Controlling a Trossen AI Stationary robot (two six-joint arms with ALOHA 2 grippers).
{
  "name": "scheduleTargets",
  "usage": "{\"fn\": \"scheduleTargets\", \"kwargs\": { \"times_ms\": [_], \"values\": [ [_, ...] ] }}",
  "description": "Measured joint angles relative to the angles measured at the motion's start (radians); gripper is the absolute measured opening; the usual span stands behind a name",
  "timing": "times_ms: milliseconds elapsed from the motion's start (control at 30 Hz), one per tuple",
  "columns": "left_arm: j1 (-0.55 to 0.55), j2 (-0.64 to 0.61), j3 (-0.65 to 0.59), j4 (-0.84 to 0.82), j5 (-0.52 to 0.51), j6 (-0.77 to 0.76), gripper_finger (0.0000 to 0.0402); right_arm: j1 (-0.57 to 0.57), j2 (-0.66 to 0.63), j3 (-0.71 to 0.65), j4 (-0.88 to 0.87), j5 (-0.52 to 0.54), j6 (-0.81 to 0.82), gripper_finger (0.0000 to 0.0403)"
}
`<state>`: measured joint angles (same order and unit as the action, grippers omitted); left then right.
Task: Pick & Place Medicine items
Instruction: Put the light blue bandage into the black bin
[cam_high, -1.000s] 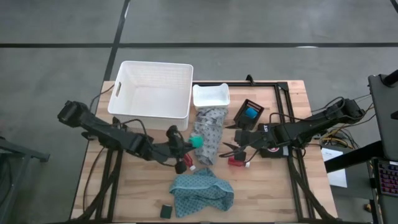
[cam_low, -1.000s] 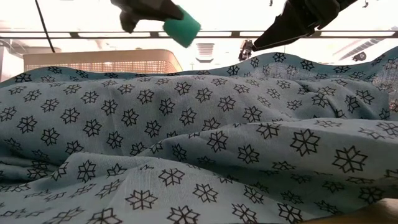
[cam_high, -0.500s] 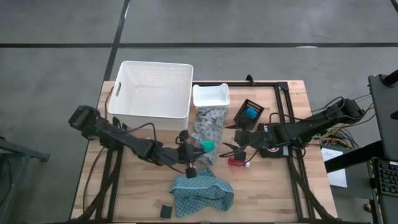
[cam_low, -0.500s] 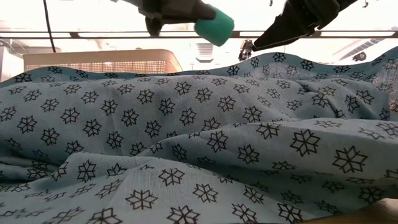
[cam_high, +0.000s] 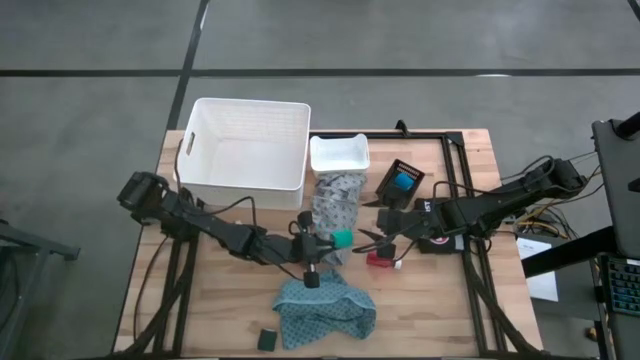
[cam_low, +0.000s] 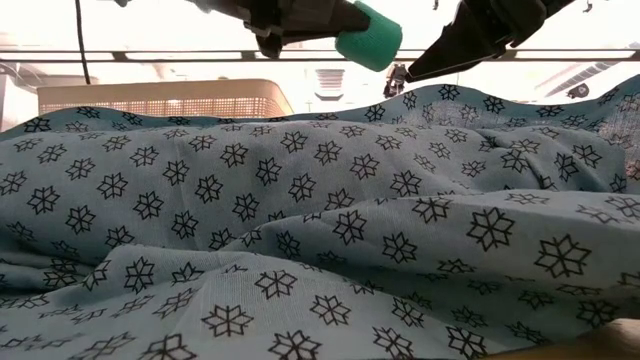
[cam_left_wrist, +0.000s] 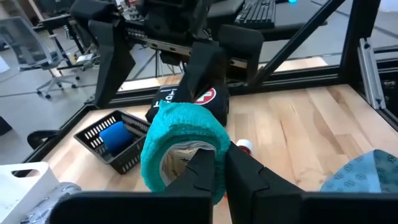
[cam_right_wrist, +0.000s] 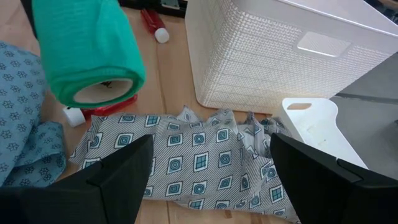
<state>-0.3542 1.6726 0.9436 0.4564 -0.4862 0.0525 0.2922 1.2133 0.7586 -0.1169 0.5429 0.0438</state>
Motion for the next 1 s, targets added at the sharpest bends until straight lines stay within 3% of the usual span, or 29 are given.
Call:
{"fn": "scheduleTargets", "kwargs": {
  "times_ms": [267, 633, 1000],
  "values": [
    [0.003, -0.002, 0.0, -0.005, 0.0, 0.0, 0.0019, 0.0, 0.0, 0.0, 0.0, 0.0, 0.0, 0.032],
    [0.003, -0.002, 0.0, -0.013, 0.0, -0.003, 0.0059, 0.0, 0.0, 0.0, 0.0, 0.0, 0.0, 0.032],
    [0.003, -0.003, 0.0, -0.014, 0.0, -0.003, 0.006, 0.0, 0.0, 0.0, 0.001, 0.004, -0.038, 0.032]
  ]
}}
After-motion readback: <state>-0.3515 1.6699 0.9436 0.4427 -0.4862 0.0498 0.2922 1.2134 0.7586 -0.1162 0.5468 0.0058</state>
